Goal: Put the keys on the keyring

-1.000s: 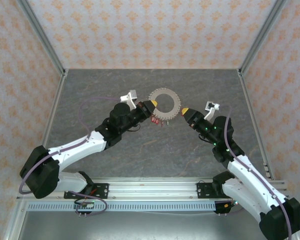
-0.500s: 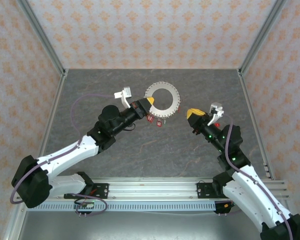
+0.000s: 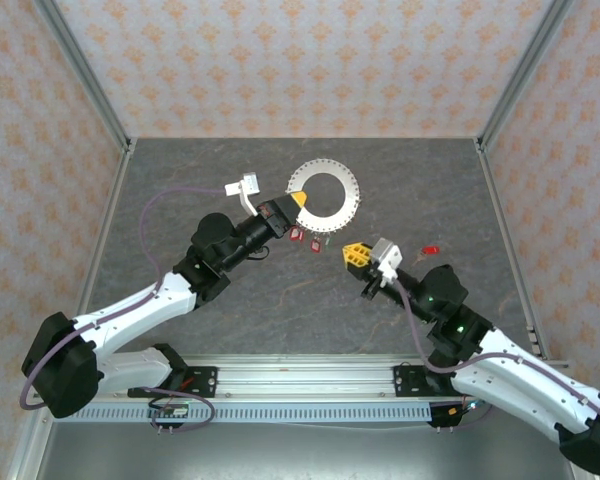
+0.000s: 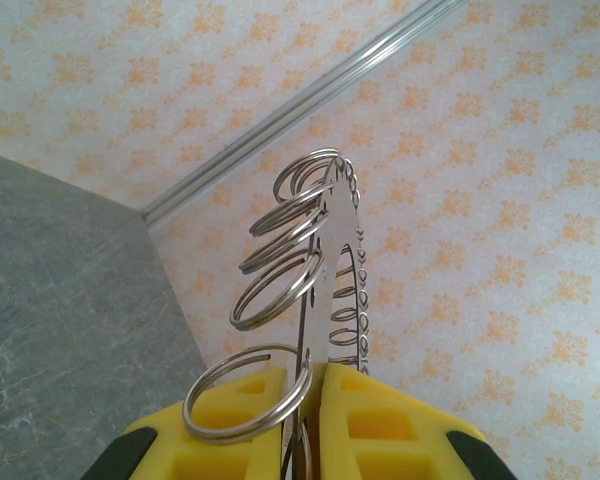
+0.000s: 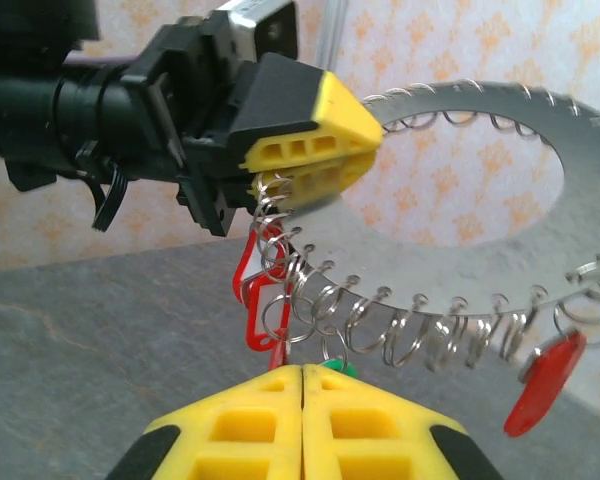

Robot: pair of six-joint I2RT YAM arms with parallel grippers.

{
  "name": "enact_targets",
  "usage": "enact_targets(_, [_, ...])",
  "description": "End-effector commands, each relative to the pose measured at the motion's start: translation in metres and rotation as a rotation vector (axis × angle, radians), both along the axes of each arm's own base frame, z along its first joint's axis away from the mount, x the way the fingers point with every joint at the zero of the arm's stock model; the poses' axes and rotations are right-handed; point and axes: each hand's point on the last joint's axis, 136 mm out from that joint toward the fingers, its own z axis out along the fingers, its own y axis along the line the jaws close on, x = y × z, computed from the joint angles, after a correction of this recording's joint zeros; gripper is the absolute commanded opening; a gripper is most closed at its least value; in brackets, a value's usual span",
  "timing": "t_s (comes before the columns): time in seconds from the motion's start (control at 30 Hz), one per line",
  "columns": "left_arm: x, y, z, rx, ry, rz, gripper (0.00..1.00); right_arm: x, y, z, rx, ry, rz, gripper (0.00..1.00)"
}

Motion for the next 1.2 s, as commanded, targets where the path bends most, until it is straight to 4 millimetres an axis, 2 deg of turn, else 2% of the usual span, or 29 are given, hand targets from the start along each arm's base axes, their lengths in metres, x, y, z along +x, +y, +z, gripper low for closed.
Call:
enact_targets(0.0, [-0.006,0.008,0.032,-0.084,-0.092,-0.004,0.0,0.008,-0.007,0.017,-0.015,-0.17,-0.099,0.07])
enact_targets(0.27, [-0.006,0.009,0.032,-0.081,-0.09,0.001,0.0,0.013,-0.001,0.023,0.005,-0.203,-0.102,0.08])
enact_targets(0.67, [-0.007,0.01,0.035,-0.081,-0.09,0.002,0.0,0.013,0.012,0.014,-0.021,-0.161,-0.047,0.11])
enact_targets(0.97, [-0.008,0.012,0.034,-0.079,-0.085,0.009,0.0,0.027,0.006,0.022,-0.001,-0.186,-0.139,0.14])
enact_targets(1.17, [-0.007,0.012,0.033,-0.077,-0.082,0.01,0.0,0.028,0.009,0.021,0.002,-0.177,-0.132,0.15])
